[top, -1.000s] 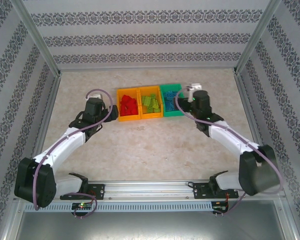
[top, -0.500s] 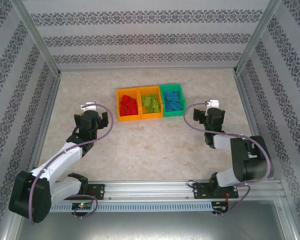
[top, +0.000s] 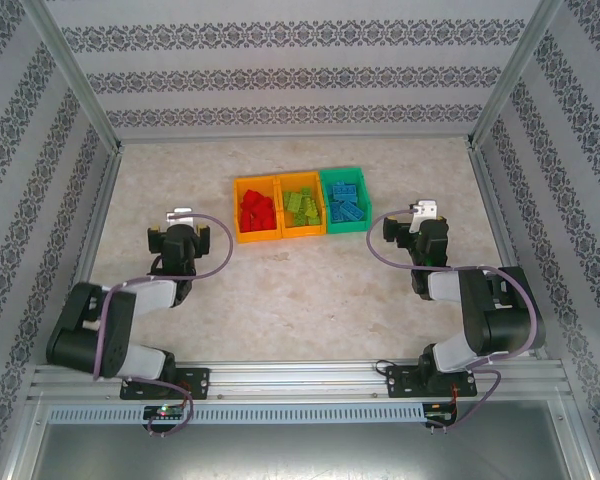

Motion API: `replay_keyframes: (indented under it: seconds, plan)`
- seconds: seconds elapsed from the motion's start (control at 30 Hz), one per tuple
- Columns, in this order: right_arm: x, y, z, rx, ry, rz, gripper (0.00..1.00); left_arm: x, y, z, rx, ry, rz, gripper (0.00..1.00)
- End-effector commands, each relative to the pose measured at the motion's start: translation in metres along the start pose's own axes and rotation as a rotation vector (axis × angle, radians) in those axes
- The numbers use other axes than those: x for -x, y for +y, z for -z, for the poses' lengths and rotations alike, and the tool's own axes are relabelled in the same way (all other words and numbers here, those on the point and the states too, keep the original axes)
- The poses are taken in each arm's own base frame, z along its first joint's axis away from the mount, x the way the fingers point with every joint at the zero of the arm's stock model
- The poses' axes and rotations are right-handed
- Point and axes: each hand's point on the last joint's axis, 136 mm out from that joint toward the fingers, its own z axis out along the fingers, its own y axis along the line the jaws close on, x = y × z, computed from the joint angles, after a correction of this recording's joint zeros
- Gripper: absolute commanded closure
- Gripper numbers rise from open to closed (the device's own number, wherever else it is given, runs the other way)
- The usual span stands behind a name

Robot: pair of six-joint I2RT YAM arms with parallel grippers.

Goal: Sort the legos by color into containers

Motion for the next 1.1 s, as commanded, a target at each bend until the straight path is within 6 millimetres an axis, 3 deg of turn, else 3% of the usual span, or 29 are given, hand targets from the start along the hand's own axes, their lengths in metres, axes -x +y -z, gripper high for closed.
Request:
replay_keyframes:
  seconds: [0.0,0.3,0.47,0.53,1.07]
  plan:
    - [0.008,0.003,0.002,0.025,-0.037,0.011,0.02,0.023,-0.004,-0.010,-0.026,-0.101,0.058,0.00]
    - [0.008,0.004,0.002,0.027,-0.040,0.013,0.02,0.019,0.001,0.002,-0.068,-0.171,0.112,0.00]
    - [0.008,0.004,0.002,0.029,-0.040,0.013,0.02,0.013,-0.013,-0.010,-0.145,-0.176,0.093,0.00]
    - [0.008,0.004,0.002,0.028,-0.038,0.012,0.02,0.007,-0.016,-0.013,-0.183,-0.103,0.088,0.00]
    - [0.008,0.002,0.000,0.021,-0.031,0.007,0.02,0.008,-0.009,-0.021,-0.175,-0.080,0.126,0.00]
